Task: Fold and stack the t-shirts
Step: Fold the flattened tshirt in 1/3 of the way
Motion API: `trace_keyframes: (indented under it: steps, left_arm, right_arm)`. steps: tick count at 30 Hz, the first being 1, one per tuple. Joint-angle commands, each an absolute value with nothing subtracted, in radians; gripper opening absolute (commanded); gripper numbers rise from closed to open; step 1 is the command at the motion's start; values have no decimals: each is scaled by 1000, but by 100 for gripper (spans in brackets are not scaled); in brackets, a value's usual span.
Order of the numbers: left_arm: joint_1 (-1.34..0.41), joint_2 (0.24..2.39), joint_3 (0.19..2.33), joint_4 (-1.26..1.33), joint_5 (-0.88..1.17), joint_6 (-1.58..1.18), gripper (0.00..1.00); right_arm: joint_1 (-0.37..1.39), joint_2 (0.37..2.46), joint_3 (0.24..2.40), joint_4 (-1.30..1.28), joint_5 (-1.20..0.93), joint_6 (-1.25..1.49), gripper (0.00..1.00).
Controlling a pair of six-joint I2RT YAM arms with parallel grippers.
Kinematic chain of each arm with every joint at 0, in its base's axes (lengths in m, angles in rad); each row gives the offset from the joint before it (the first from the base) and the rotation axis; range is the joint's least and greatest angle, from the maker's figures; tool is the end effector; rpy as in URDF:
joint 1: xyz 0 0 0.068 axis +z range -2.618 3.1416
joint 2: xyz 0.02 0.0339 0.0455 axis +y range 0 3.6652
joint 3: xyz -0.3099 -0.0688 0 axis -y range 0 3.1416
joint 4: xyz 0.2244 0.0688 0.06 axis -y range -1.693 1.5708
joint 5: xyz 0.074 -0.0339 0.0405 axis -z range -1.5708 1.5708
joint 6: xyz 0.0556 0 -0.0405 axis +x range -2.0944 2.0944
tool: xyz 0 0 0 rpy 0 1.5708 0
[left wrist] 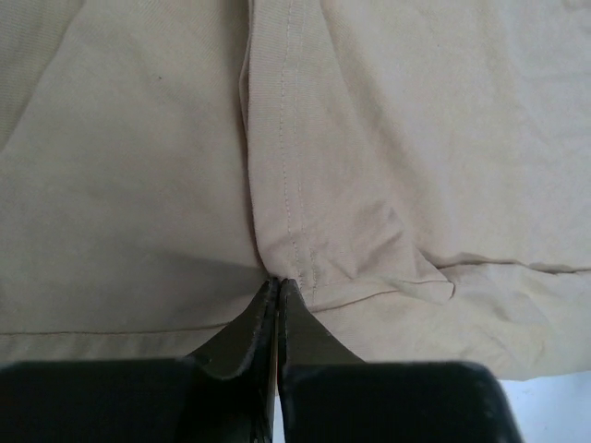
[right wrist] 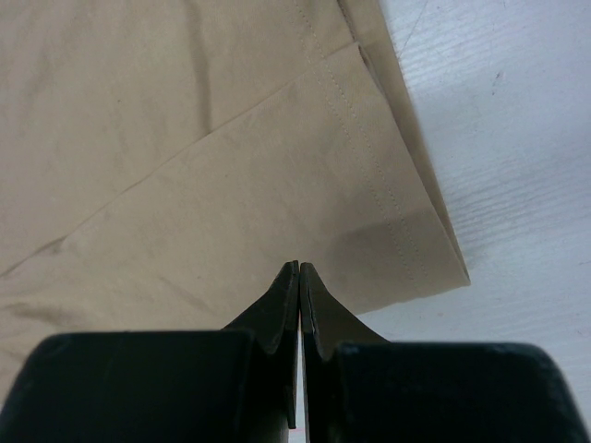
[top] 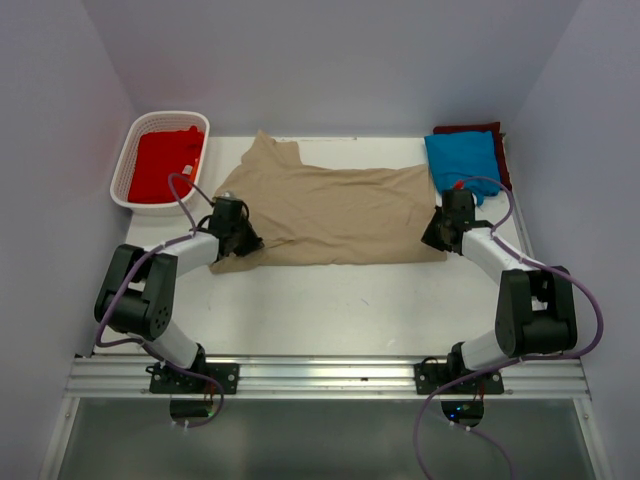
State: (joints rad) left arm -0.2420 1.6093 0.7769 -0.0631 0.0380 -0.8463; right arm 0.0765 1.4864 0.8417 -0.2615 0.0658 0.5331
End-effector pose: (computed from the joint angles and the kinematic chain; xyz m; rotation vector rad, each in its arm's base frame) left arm 0.2988 -0.0759 0.1965 -0.7388 2.4271 -0.5024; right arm 0.2886 0.0185 0.2335 0.5894 2.4120 0.1792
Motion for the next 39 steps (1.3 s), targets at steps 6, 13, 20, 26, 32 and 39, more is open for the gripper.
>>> trace_keyframes:
  steps: [6,13,20,26,32,39]
  left_arm:
    - [-232,1572,779,38,72,-810,0]
    - [-232,1581,825,95,94,-772,0]
    - [-229,1687,934,103,152,-738,0]
    - [-227,1776,1002,140,230,-715,0]
    - [-227,1862,1052,172,308,-701,0]
    - [-224,1896,1077,219,314,-660,0]
  right_arm:
    - [77,1493,831,-238,89,518,0]
    - [75,1496,830,-239,86,518,0]
    - [75,1493,833,-241,86,515,0]
    - [75,1497,834,-244,87,515,0]
    - [75,1503,838,-241,90,514,0]
    - [75,1516,838,-239,91,512,0]
